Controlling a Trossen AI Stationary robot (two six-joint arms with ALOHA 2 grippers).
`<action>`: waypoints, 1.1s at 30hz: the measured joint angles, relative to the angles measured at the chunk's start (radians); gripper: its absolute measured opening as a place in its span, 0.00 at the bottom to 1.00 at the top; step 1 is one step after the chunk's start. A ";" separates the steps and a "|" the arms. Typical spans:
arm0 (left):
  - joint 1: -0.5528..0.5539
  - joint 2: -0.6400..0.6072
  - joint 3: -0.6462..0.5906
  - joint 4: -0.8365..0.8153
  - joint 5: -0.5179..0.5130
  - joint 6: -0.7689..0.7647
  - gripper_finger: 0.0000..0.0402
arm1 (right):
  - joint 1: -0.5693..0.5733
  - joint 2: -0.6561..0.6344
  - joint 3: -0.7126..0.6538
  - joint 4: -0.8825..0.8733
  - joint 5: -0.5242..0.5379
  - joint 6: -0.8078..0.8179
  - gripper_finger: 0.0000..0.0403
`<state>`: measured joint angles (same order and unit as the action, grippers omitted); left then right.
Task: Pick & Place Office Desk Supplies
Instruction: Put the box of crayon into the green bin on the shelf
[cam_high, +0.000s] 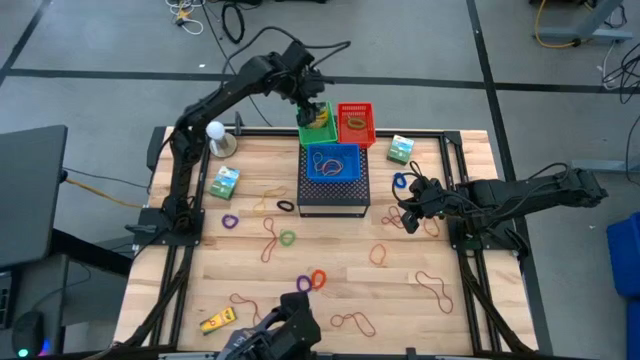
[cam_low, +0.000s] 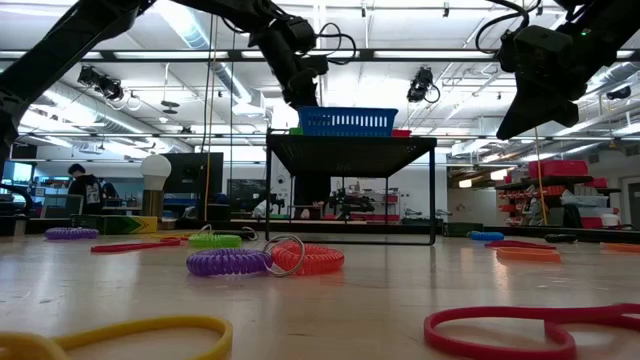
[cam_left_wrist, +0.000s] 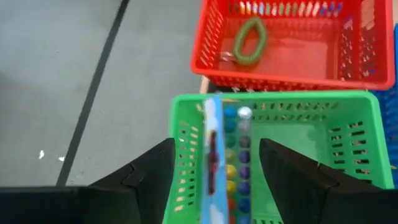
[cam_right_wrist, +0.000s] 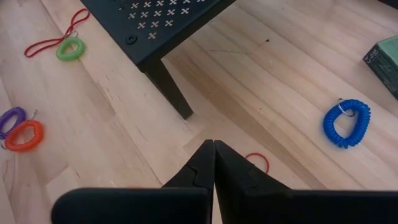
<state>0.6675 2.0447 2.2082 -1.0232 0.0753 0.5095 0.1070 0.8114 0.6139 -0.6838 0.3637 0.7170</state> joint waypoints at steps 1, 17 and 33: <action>0.000 0.002 -0.001 -0.004 -0.004 0.005 0.58 | 0.000 0.000 0.000 0.000 0.000 0.000 0.02; 0.000 0.001 0.000 -0.025 -0.023 0.051 0.29 | 0.000 0.000 -0.001 0.000 0.000 -0.018 0.02; -0.003 0.001 0.000 0.023 -0.079 0.050 0.27 | 0.000 0.000 -0.001 0.000 0.000 -0.017 0.02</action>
<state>0.6647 2.0460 2.2078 -1.0005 -0.0034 0.5596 0.1070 0.8113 0.6128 -0.6838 0.3641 0.6999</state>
